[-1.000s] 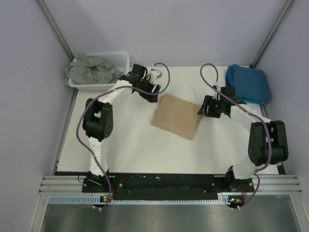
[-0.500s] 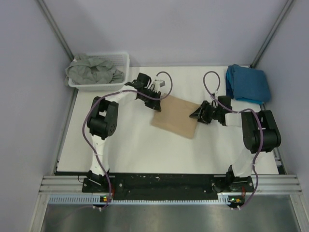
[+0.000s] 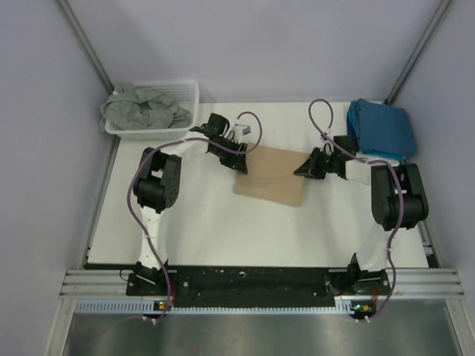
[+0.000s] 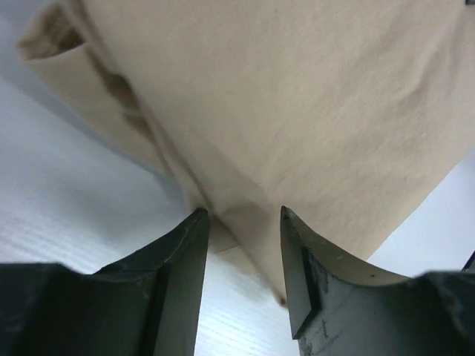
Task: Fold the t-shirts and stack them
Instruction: Put the neatly folded tshirt into the corner of the board with the right arm
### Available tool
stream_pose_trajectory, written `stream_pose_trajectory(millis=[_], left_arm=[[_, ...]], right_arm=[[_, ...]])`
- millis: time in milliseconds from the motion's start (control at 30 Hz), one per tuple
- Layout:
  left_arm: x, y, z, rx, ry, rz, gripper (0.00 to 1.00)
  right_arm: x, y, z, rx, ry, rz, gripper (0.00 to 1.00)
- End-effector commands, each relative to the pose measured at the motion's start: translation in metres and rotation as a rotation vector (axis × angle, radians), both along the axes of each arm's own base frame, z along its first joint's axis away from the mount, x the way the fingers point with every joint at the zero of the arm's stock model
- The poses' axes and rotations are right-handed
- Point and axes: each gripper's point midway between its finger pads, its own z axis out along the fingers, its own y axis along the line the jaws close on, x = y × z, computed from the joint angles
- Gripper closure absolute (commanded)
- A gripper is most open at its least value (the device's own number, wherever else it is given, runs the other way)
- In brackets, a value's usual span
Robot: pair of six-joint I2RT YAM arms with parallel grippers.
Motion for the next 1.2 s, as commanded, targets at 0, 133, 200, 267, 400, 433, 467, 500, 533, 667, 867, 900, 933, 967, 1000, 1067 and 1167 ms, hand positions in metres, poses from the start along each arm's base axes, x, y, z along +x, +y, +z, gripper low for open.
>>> stream_pose_trajectory(millis=[0, 133, 200, 267, 400, 433, 467, 500, 533, 667, 867, 900, 933, 967, 1000, 1067, 1167], left_arm=[[0.027, 0.024, 0.068, 0.061, -0.261, 0.000, 0.46], [0.034, 0.056, 0.094, 0.160, -0.375, 0.007, 0.36], [0.034, 0.073, 0.100, 0.209, -0.409, 0.012, 0.35], [0.033, 0.088, 0.103, 0.246, -0.432, 0.023, 0.34], [0.028, 0.111, 0.106, 0.288, -0.454, 0.035, 0.34], [0.026, 0.115, 0.108, 0.291, -0.458, 0.039, 0.34], [0.025, 0.119, 0.108, 0.294, -0.458, 0.040, 0.34], [0.024, 0.121, 0.110, 0.293, -0.460, 0.043, 0.34], [0.024, 0.125, 0.111, 0.295, -0.461, 0.046, 0.34], [0.023, 0.133, 0.109, 0.300, -0.451, 0.062, 0.34], [0.019, 0.139, 0.107, 0.296, -0.439, 0.073, 0.34], [0.019, 0.140, 0.105, 0.298, -0.440, 0.074, 0.34], [0.020, 0.141, 0.106, 0.300, -0.441, 0.076, 0.33], [0.020, 0.142, 0.106, 0.302, -0.441, 0.078, 0.34], [0.020, 0.143, 0.105, 0.304, -0.439, 0.078, 0.34], [0.020, 0.144, 0.104, 0.303, -0.436, 0.081, 0.34], [0.020, 0.146, 0.102, 0.305, -0.432, 0.084, 0.34]], right_arm=[[0.012, -0.024, 0.005, -0.220, -0.042, 0.114, 1.00], [0.026, -0.056, 0.014, -0.447, -0.064, 0.154, 1.00], [0.041, -0.073, 0.031, -0.566, -0.101, 0.168, 1.00], [0.048, -0.090, 0.038, -0.677, -0.109, 0.206, 1.00], [0.064, -0.121, 0.055, -0.869, -0.104, 0.242, 1.00], [0.070, -0.127, 0.061, -0.910, -0.113, 0.248, 1.00], [0.075, -0.130, 0.065, -0.937, -0.119, 0.261, 1.00], [0.082, -0.138, 0.074, -0.981, -0.131, 0.252, 1.00], [0.087, -0.143, 0.081, -1.014, -0.140, 0.248, 1.00], [0.105, -0.158, 0.108, -1.116, -0.178, 0.248, 1.00], [0.126, -0.177, 0.131, -1.241, -0.196, 0.230, 1.00], [0.130, -0.181, 0.136, -1.258, -0.199, 0.220, 1.00], [0.132, -0.186, 0.141, -1.274, -0.200, 0.209, 1.00], [0.135, -0.188, 0.145, -1.289, -0.205, 0.205, 1.00], [0.137, -0.192, 0.149, -1.306, -0.207, 0.198, 1.00], [0.141, -0.201, 0.157, -1.342, -0.207, 0.171, 1.00], [0.148, -0.214, 0.174, -1.389, -0.217, 0.126, 1.00]])
